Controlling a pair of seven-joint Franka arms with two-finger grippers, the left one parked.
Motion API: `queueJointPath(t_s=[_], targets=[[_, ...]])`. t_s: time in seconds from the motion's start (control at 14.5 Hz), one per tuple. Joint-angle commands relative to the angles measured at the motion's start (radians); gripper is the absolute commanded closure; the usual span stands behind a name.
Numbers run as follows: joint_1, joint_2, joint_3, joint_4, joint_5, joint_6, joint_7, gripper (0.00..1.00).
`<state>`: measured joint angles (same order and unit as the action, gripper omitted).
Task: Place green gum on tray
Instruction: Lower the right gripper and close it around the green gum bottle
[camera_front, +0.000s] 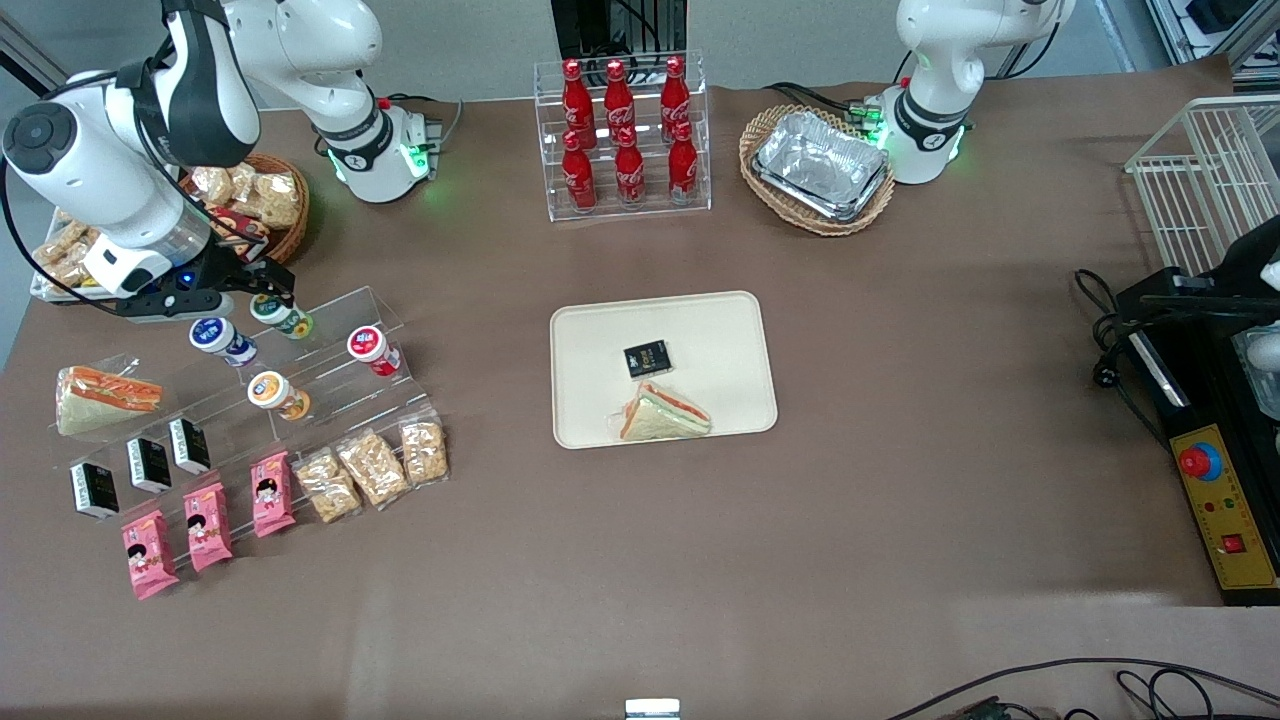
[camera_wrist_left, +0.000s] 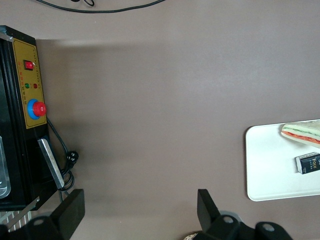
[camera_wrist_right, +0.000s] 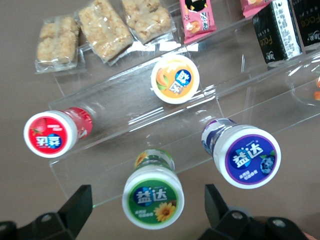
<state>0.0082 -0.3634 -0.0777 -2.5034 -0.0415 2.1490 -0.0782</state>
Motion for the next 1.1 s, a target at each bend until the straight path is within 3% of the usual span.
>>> queueJointPath(t_s=[0.0,0.83,1.03], targets=[[-0.020,0.011,-0.001,-0.021,-0.008,0.032,-0.011,0.00],[-0.020,0.011,-0.001,-0.081,-0.008,0.097,-0.011,0.00],[-0.022,0.012,-0.001,-0.098,-0.008,0.123,-0.009,0.05]])
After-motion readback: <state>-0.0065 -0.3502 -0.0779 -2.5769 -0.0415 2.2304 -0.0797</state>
